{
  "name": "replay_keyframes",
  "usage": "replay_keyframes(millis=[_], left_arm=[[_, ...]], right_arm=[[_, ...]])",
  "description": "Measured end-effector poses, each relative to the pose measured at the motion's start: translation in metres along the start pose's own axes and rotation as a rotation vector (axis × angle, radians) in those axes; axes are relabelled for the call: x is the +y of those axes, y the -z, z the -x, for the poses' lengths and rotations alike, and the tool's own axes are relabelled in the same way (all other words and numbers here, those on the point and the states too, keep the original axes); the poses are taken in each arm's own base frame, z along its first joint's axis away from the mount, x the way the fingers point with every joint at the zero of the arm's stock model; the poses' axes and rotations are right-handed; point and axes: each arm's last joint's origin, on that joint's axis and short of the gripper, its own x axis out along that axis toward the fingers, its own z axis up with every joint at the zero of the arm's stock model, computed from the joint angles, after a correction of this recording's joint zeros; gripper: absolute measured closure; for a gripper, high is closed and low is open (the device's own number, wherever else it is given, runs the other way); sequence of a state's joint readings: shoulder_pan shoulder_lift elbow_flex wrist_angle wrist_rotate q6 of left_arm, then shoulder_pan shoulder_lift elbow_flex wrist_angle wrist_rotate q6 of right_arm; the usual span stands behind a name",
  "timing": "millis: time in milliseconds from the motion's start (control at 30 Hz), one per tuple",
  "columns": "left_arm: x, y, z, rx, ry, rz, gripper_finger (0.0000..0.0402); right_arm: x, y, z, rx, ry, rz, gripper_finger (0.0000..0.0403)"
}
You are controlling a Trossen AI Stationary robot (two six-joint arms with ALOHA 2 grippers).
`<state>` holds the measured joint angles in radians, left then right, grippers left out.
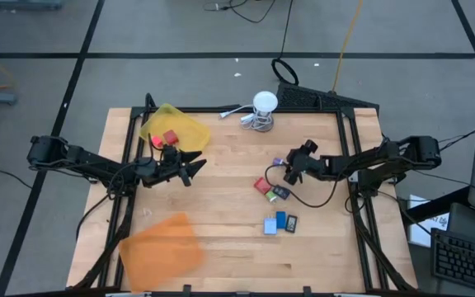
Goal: Pick & Place Office items
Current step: Put the violet charger adapter into the yellow bin
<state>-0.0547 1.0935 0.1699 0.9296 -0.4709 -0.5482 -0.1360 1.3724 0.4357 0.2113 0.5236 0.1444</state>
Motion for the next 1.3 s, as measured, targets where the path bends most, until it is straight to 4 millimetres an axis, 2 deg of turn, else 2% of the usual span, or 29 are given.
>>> replay_keyframes(millis=[233,600,1033,1300], left_arm=[[0.0,0.0,0.0,0.004,0.008,0.0,0.0131],[0.0,0.0,0.0,0.005,0.009,0.0,0.0131],[0.0,0.0,0.0,0.004,0.009,0.007,0.0131],[0.0,0.0,0.0,0.006,0.008,0.0,0.0131]], right_arm=[[-0.001,-0.002,0.002,-0.017,-0.009,-0.052,0.0133],[0.004,-0.011,0.006,-0.066,-0.2,-0.087,0.0133],[0.009,0.004,-0.008,-0.125,-0.2,0.011,0.0133],[0.008,0.007,-0.018,-0.118,-0.257,-0.008,0.0133]])
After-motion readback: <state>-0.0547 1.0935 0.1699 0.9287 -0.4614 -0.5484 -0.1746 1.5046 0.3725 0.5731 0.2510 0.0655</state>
